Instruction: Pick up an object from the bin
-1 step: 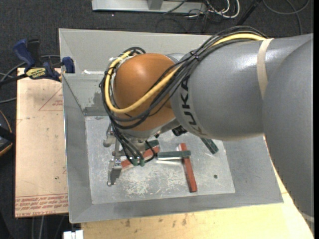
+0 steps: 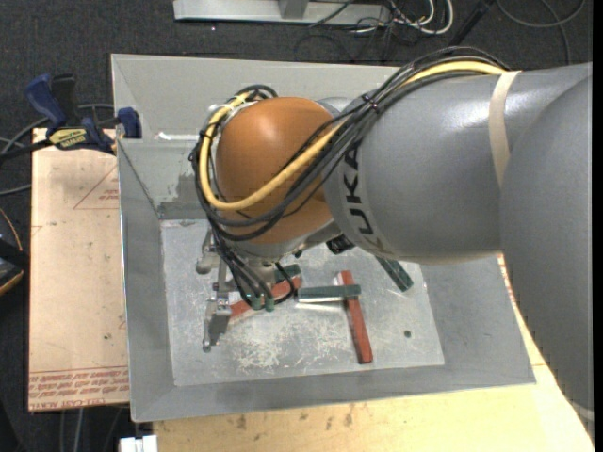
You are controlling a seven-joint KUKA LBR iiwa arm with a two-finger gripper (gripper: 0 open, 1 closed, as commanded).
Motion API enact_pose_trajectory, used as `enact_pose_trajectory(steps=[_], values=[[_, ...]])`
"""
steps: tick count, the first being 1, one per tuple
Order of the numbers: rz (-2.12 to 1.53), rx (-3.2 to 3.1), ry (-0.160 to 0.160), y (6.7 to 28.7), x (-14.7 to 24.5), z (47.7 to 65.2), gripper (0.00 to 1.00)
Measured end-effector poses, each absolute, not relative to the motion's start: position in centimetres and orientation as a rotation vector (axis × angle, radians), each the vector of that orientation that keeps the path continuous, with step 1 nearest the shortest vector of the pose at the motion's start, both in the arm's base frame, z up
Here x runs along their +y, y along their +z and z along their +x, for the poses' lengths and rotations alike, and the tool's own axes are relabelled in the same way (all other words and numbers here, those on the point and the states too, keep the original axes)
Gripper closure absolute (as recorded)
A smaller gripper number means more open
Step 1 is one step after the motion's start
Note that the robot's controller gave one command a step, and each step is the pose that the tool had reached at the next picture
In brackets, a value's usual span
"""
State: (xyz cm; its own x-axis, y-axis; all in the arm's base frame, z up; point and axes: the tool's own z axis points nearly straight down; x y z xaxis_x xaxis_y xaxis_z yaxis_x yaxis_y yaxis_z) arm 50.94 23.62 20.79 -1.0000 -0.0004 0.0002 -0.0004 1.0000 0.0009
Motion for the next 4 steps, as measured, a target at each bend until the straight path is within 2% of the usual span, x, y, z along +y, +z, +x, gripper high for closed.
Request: enact_pose_trajectory(steps=[1, 2, 3, 4], values=[[0.157, -3.145, -0.01, 18.5, 21.9, 53.6, 0.0], [0.314, -3.13, -0.001, 11.3, 19.8, 53.2, 0.0], [0.493, -3.117, -0.009, 8.0, 17.8, 54.6, 1.0], [0.493, -3.117, -0.009, 8.0, 17.8, 54.6, 1.0]])
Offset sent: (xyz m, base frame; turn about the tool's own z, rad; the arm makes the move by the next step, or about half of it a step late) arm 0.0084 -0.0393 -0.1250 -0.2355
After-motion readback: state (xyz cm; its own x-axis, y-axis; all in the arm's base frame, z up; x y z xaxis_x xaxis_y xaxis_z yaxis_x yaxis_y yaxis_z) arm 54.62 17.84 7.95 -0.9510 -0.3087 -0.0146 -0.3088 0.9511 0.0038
